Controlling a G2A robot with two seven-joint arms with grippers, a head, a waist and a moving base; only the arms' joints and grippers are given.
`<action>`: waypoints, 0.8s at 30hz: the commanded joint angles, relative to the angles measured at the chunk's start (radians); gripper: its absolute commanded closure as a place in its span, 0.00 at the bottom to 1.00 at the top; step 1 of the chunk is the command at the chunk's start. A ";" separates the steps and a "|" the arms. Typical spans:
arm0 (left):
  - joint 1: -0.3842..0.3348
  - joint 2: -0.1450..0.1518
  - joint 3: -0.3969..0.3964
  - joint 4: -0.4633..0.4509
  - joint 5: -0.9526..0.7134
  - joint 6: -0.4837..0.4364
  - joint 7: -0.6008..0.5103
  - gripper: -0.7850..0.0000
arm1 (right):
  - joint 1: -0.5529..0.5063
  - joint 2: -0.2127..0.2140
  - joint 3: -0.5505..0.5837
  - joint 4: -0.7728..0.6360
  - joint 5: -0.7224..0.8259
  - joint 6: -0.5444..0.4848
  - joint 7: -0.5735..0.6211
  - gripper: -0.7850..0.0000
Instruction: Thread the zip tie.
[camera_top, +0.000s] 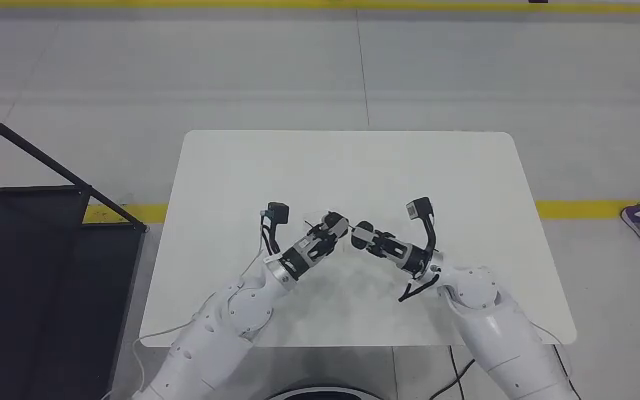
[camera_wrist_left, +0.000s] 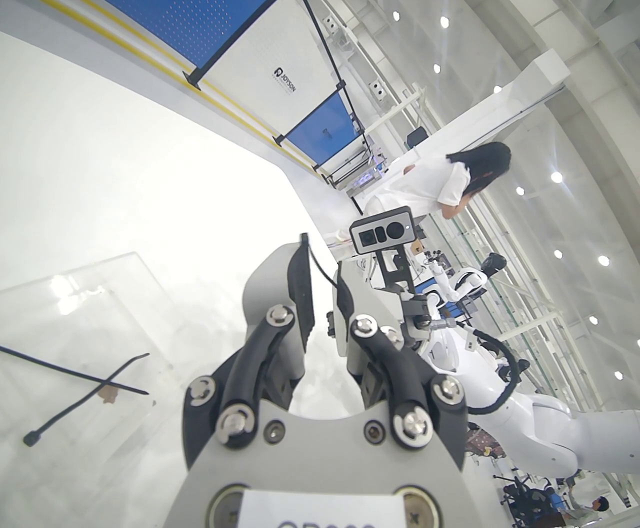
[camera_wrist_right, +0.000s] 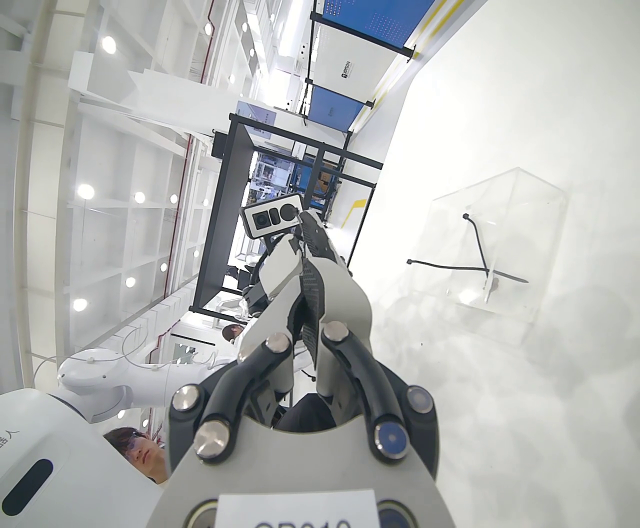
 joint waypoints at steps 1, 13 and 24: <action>0.000 -0.001 -0.001 0.001 0.001 -0.002 -0.002 0.93 | -0.001 0.000 0.001 0.000 -0.001 0.000 0.000 1.00; 0.000 -0.009 -0.007 0.006 0.004 -0.006 -0.014 1.00 | -0.004 -0.003 0.009 -0.001 -0.001 0.001 0.004 1.00; 0.008 -0.002 -0.078 -0.030 0.003 0.000 -0.035 1.00 | -0.031 0.002 0.044 -0.015 -0.007 -0.012 -0.007 0.00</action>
